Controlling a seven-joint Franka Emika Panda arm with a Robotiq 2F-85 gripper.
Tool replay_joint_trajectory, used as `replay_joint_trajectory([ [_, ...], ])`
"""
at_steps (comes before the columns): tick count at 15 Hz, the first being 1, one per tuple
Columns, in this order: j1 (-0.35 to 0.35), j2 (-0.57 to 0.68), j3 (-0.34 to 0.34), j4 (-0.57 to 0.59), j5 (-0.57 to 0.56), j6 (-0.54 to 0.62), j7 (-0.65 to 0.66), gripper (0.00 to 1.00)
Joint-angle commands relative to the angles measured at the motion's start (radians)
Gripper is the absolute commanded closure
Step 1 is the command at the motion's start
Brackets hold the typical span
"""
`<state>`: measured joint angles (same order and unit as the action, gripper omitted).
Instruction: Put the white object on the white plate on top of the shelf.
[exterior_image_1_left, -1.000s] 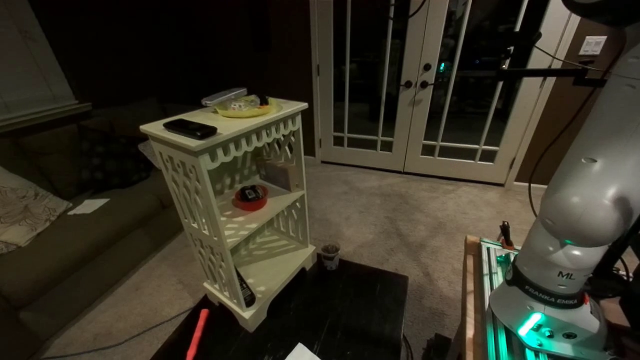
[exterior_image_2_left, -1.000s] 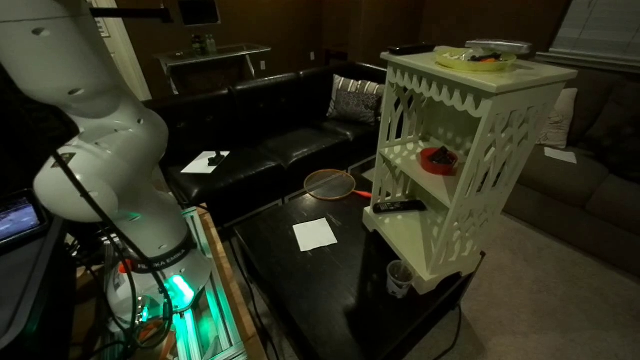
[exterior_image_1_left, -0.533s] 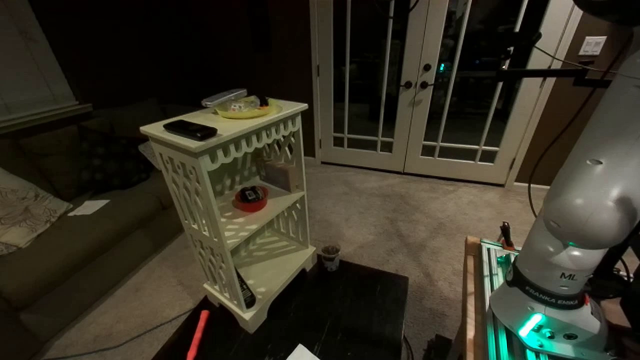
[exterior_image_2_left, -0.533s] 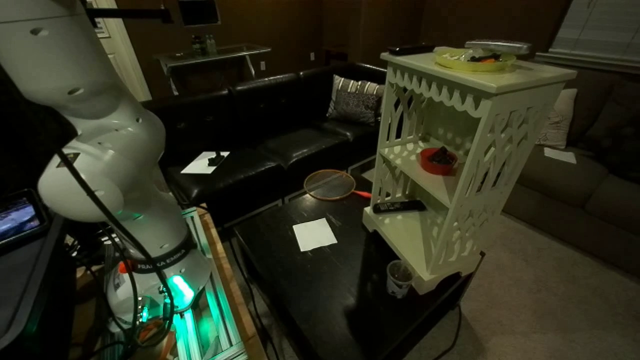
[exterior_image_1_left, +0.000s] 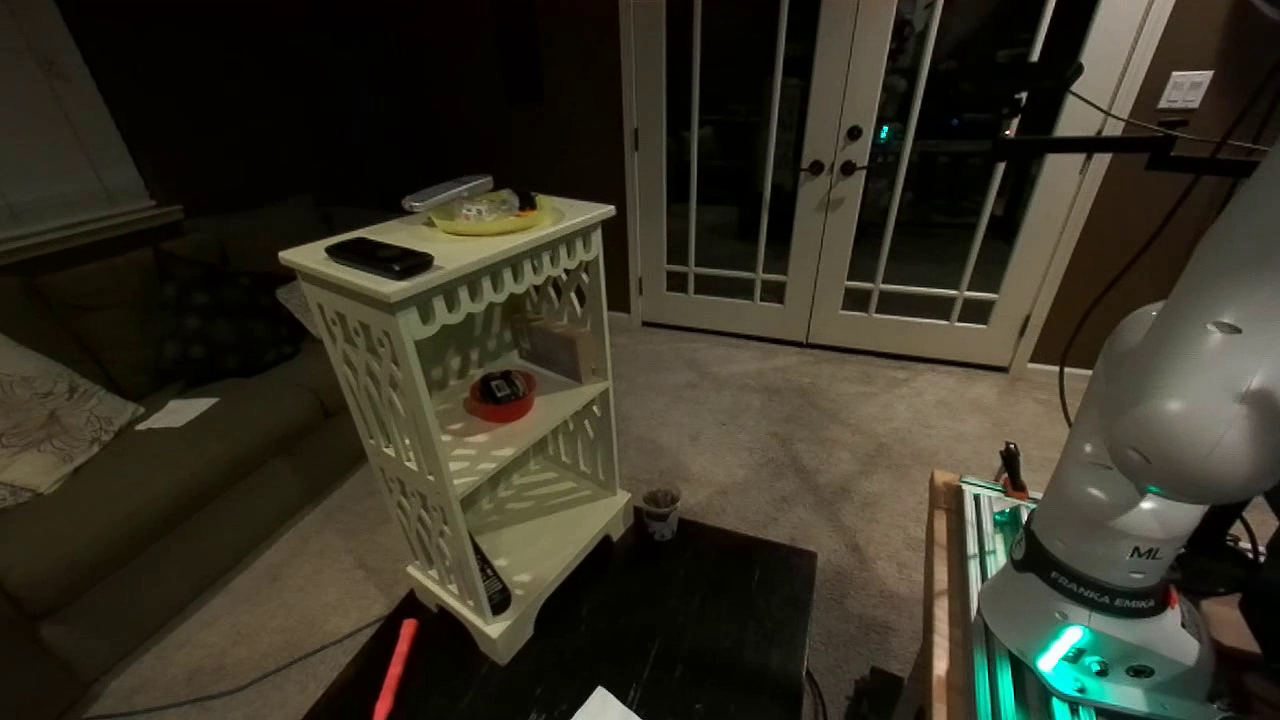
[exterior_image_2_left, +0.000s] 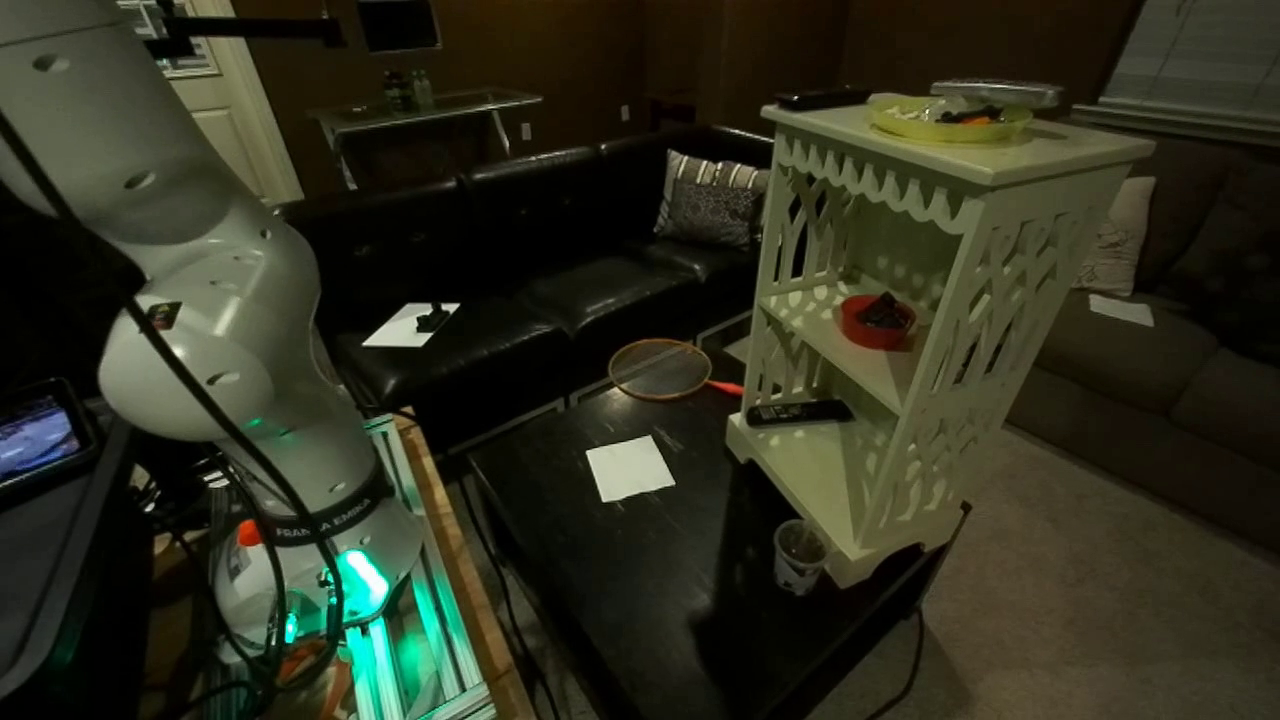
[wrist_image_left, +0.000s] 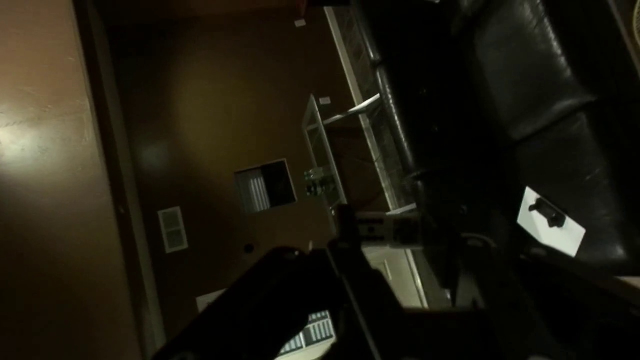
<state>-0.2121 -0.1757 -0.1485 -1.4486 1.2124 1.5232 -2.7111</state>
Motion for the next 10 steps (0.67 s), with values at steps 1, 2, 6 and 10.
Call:
replay_joint_trajectory([
  [1, 0.068, 0.004, 0.058, 0.052, -0.140, 0.144, -0.046, 0.89],
  [2, 0.087, 0.023, 0.077, 0.089, -0.179, 0.183, -0.028, 0.89],
  [6, 0.151, 0.099, 0.121, 0.179, -0.317, 0.344, -0.031, 0.89],
  [10, 0.285, 0.193, 0.064, 0.281, -0.475, 0.439, -0.031, 0.89],
])
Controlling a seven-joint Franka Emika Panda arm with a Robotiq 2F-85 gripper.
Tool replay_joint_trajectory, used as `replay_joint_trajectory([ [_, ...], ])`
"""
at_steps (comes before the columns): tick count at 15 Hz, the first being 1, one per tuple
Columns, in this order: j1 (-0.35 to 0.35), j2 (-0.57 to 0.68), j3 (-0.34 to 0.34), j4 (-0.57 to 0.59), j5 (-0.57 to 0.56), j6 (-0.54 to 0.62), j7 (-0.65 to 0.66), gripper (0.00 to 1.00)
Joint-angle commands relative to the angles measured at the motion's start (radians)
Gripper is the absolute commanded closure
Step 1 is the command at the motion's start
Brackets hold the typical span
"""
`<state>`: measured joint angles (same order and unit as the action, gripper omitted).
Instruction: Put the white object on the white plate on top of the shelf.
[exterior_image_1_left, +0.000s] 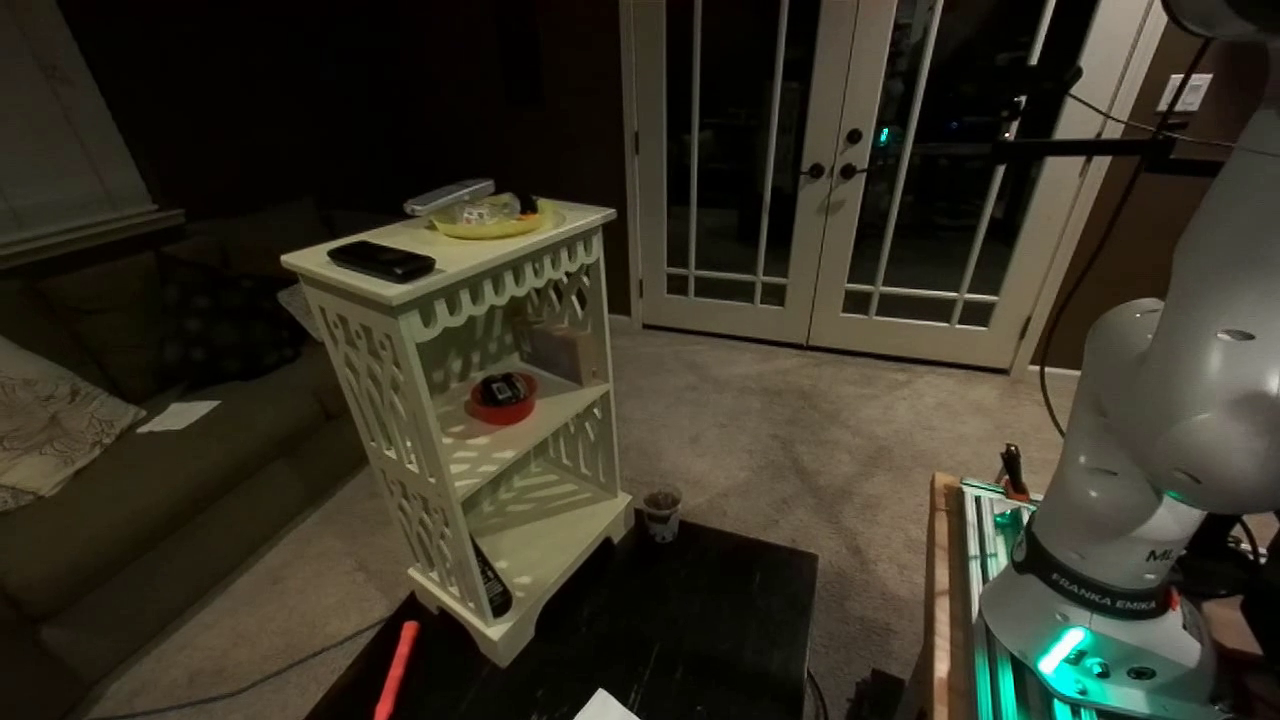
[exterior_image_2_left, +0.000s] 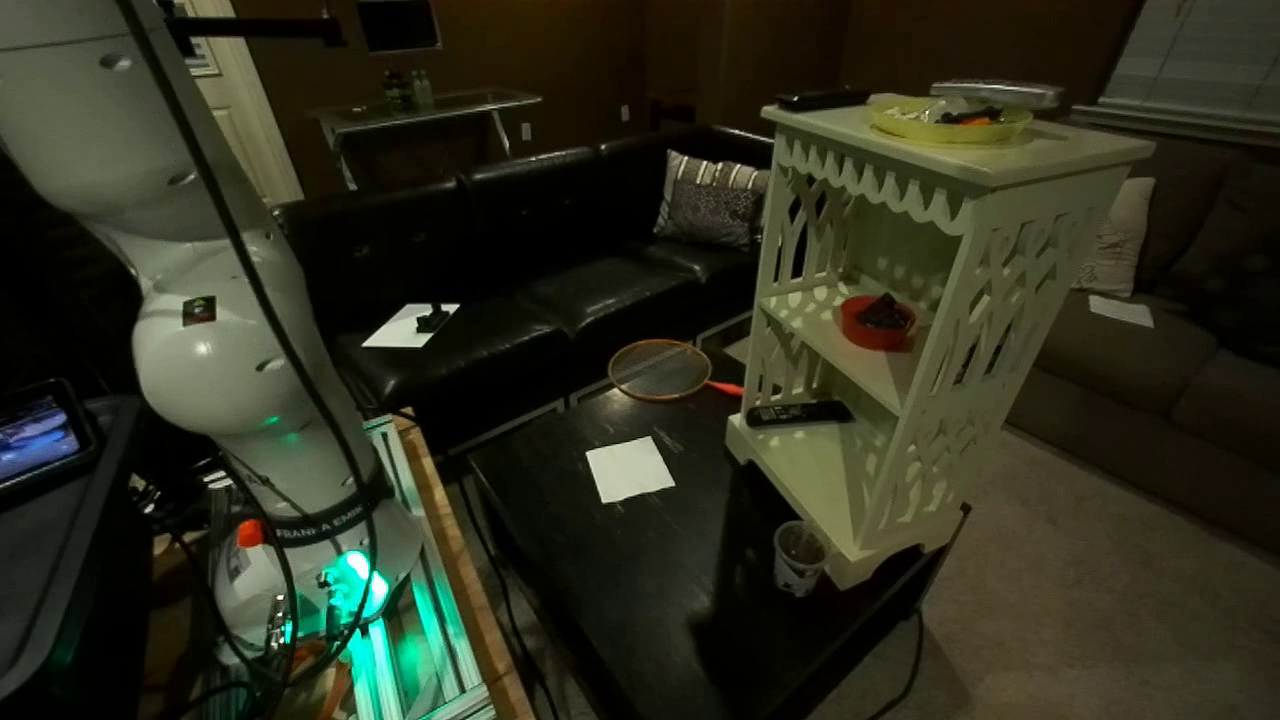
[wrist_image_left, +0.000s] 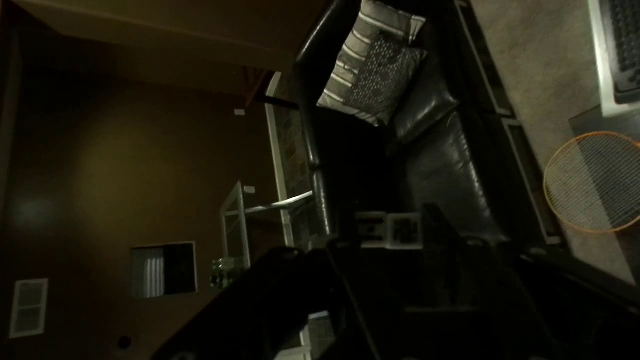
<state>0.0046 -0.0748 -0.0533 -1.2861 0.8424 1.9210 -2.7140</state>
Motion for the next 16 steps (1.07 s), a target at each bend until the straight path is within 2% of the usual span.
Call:
replay_joint_trajectory([
  [1, 0.079, 0.114, -0.027, 0.139, -0.144, 0.052, -0.028, 0.89],
  [4, 0.060, 0.180, 0.019, 0.199, -0.266, 0.064, -0.028, 0.89],
  [8, -0.027, 0.230, 0.137, 0.205, -0.471, 0.106, -0.028, 0.89],
  [9, 0.020, 0.194, 0.083, 0.169, -0.388, 0.079, 0.000, 0.64],
  [13, -0.015, 0.221, 0.119, 0.172, -0.443, 0.105, 0.000, 0.64],
  [14, -0.016, 0.220, 0.119, 0.174, -0.444, 0.105, 0.000, 0.89],
  [16, 0.010, 0.239, 0.112, 0.121, -0.541, 0.276, 0.022, 0.89],
])
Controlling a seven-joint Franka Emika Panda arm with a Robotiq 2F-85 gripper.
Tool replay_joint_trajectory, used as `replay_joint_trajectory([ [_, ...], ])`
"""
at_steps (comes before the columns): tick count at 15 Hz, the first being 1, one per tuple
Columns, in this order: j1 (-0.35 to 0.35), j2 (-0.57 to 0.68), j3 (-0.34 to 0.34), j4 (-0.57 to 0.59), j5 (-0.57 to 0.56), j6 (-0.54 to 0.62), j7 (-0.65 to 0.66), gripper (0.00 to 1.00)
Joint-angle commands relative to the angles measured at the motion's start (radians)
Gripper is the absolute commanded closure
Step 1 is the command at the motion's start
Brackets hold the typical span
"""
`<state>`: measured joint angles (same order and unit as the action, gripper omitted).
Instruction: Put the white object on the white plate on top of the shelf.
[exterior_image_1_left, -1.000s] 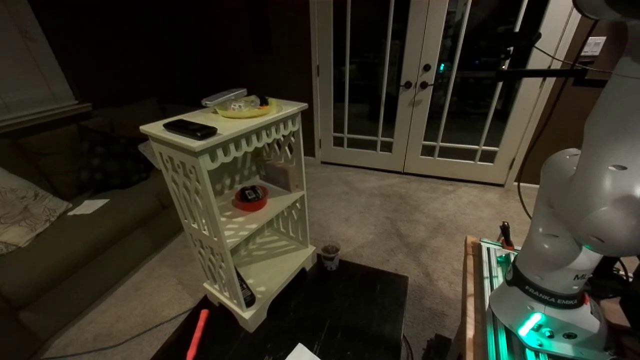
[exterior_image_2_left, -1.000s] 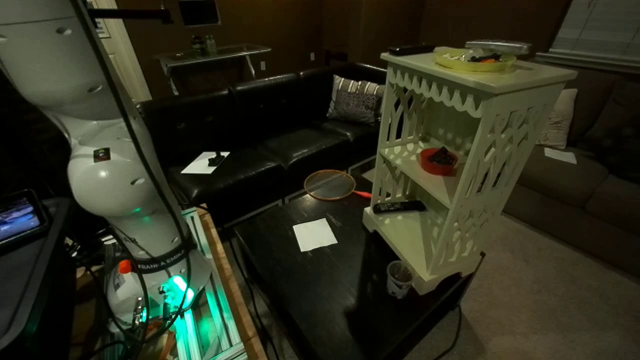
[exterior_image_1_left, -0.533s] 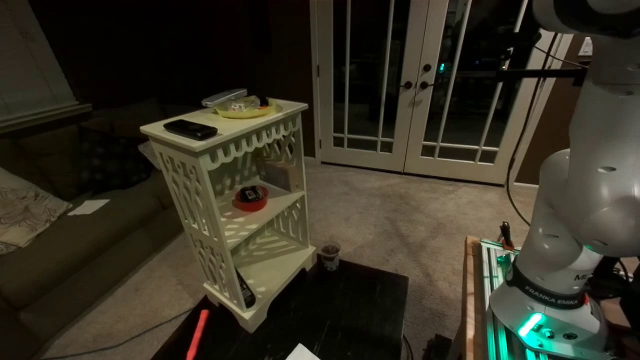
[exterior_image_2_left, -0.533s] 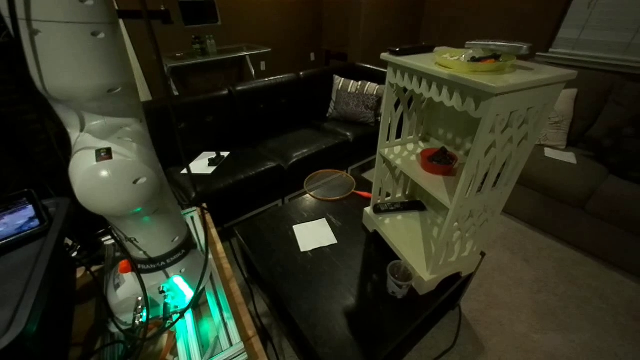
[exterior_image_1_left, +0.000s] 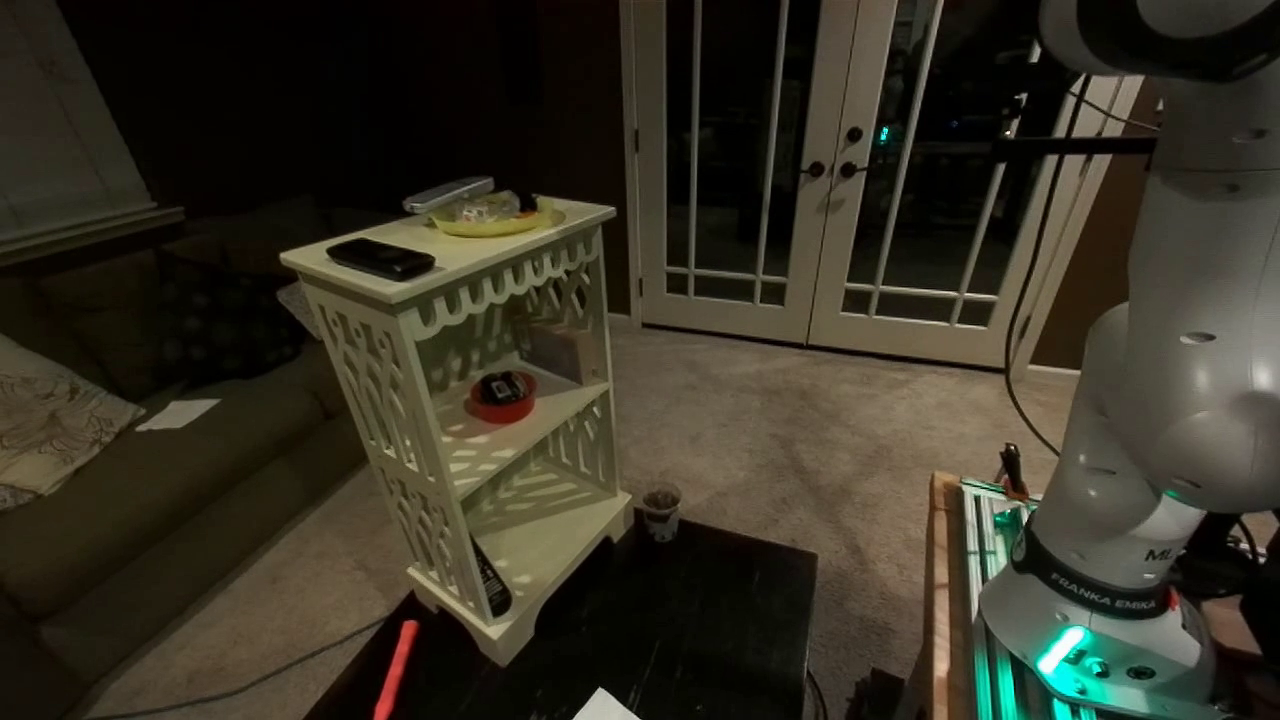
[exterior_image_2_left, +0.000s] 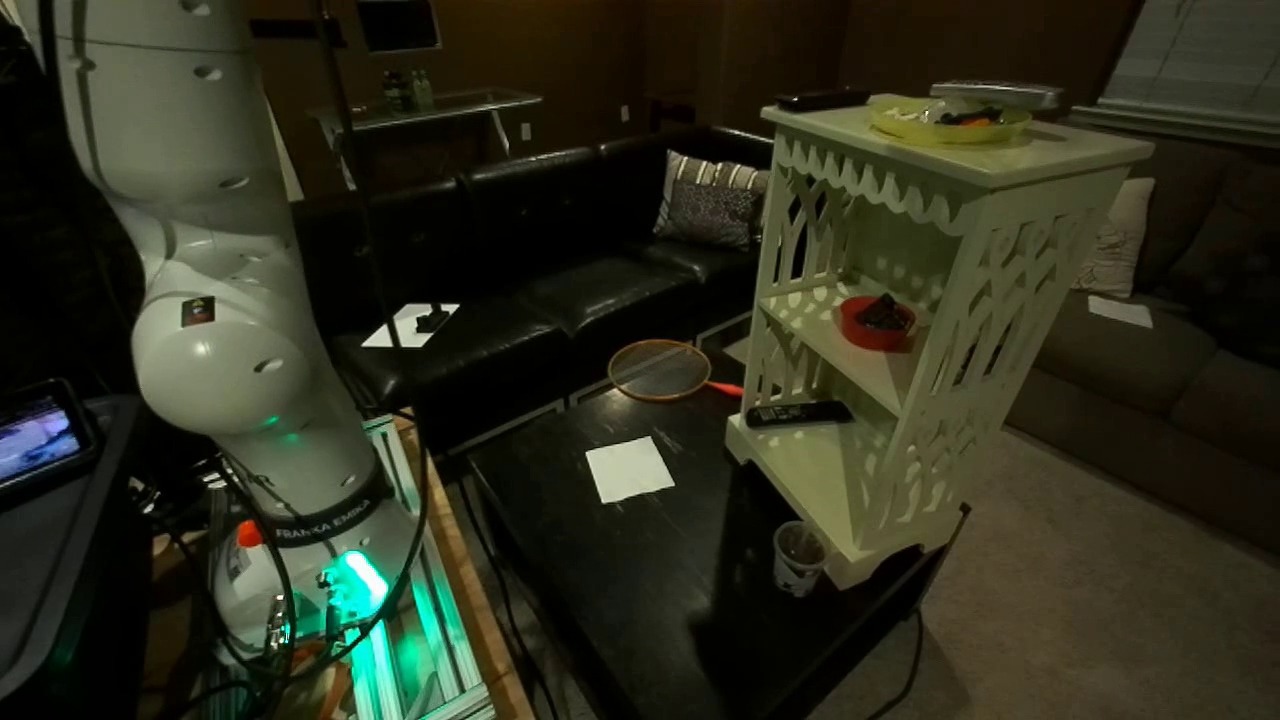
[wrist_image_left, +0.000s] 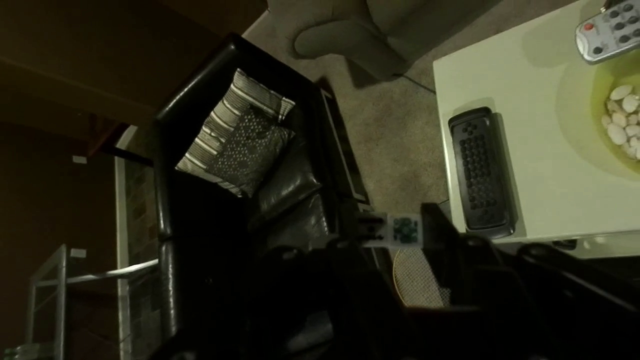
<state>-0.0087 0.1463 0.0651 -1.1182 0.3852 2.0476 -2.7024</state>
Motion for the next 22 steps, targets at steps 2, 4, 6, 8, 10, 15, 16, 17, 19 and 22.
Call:
replay_joint_trajectory([
  [2, 0.030, 0.058, -0.012, -0.078, -0.144, 0.312, -0.019, 0.89],
  [4, 0.032, 0.097, -0.018, -0.111, -0.206, 0.417, -0.029, 0.89],
  [6, 0.016, 0.142, -0.011, -0.117, -0.291, 0.447, -0.065, 0.89],
  [8, 0.012, 0.174, -0.019, -0.114, -0.381, 0.441, -0.069, 0.89],
  [10, -0.039, 0.197, 0.061, -0.105, -0.539, 0.399, -0.014, 0.89],
  [15, -0.034, 0.208, 0.036, -0.105, -0.559, 0.337, -0.014, 0.89],
  [16, -0.036, 0.208, 0.034, -0.103, -0.558, 0.328, -0.009, 0.64],
  [17, -0.037, 0.208, 0.034, -0.104, -0.558, 0.328, -0.006, 0.64],
  [19, -0.035, 0.209, 0.035, -0.106, -0.558, 0.328, -0.005, 0.89],
  [22, -0.050, 0.223, 0.036, -0.122, -0.626, 0.321, -0.051, 0.89],
])
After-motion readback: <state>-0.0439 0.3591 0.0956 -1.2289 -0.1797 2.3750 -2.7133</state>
